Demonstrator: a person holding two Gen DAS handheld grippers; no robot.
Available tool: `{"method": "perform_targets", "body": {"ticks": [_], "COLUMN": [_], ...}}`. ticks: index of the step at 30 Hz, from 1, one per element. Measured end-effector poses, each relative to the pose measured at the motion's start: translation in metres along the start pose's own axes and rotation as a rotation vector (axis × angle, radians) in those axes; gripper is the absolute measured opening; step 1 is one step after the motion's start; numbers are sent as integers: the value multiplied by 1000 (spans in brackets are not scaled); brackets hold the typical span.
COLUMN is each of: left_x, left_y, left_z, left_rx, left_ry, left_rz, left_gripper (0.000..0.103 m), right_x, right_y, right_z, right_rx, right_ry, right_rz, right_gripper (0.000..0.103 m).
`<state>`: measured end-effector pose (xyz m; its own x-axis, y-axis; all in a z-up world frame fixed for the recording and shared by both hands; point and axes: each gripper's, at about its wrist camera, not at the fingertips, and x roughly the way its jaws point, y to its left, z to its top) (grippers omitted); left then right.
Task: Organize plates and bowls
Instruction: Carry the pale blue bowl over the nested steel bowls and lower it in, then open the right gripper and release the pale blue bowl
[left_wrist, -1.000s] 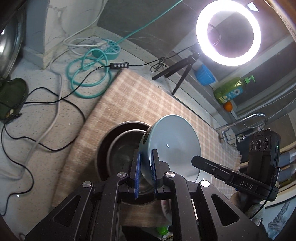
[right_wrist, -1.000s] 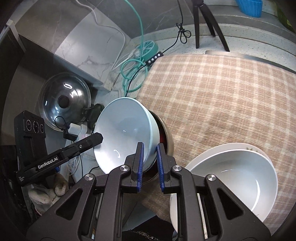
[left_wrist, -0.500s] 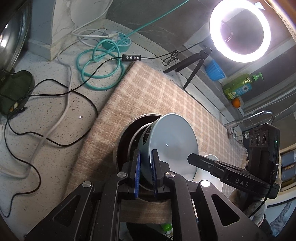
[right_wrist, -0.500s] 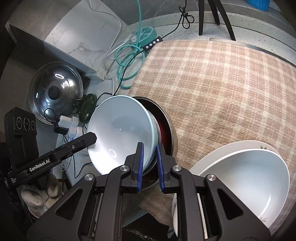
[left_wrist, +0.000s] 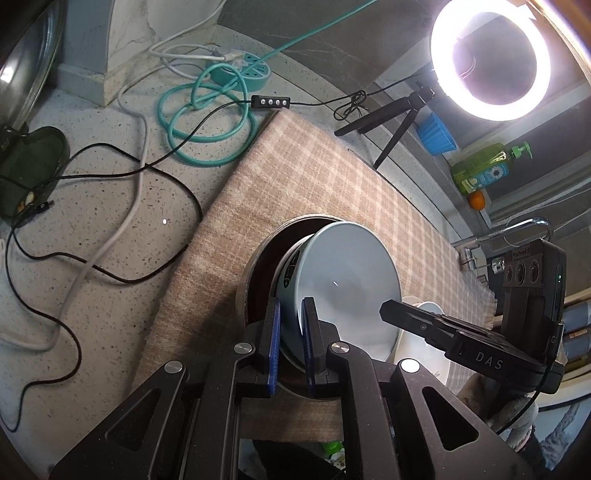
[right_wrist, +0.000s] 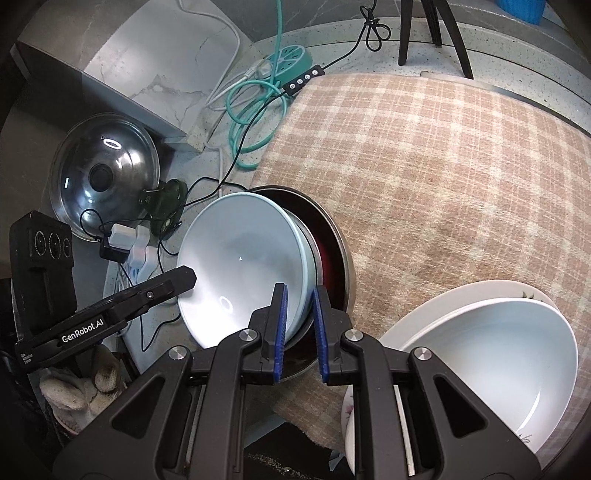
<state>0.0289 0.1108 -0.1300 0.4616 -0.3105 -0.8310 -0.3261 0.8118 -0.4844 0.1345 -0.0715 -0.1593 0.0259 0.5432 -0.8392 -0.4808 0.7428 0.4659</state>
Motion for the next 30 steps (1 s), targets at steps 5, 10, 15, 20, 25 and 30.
{"method": "perform_targets", "body": {"ticks": [5,10,15,20,25,30], "left_x": [0,-5,-13,-27,-37,-32], "left_y": [0,-1,0,0,4,14], "left_z": [1,1,2,1,-3,-8], "left_rx": [0,11,20,40,63,45], "left_ry": [0,-14,-37,-89,-135,-133], "left_rz": [0,7,12,25,60,60], "left_gripper": [10,9,10,12,12,12], "right_x": [0,-2,-10,-26,-42,-50], "right_y": [3,6,12,15,3,-15], "right_z": [-1,-2,-3,-5,-9,-12], "right_rx": [-20,-30,-55,-74,-24,33], "right_ry": [1,-10,-37,-80,-120,-143], "right_rz": [-8,-9,-22,-22,17,21], "right_gripper": [19,31,34,34,48,48]}}
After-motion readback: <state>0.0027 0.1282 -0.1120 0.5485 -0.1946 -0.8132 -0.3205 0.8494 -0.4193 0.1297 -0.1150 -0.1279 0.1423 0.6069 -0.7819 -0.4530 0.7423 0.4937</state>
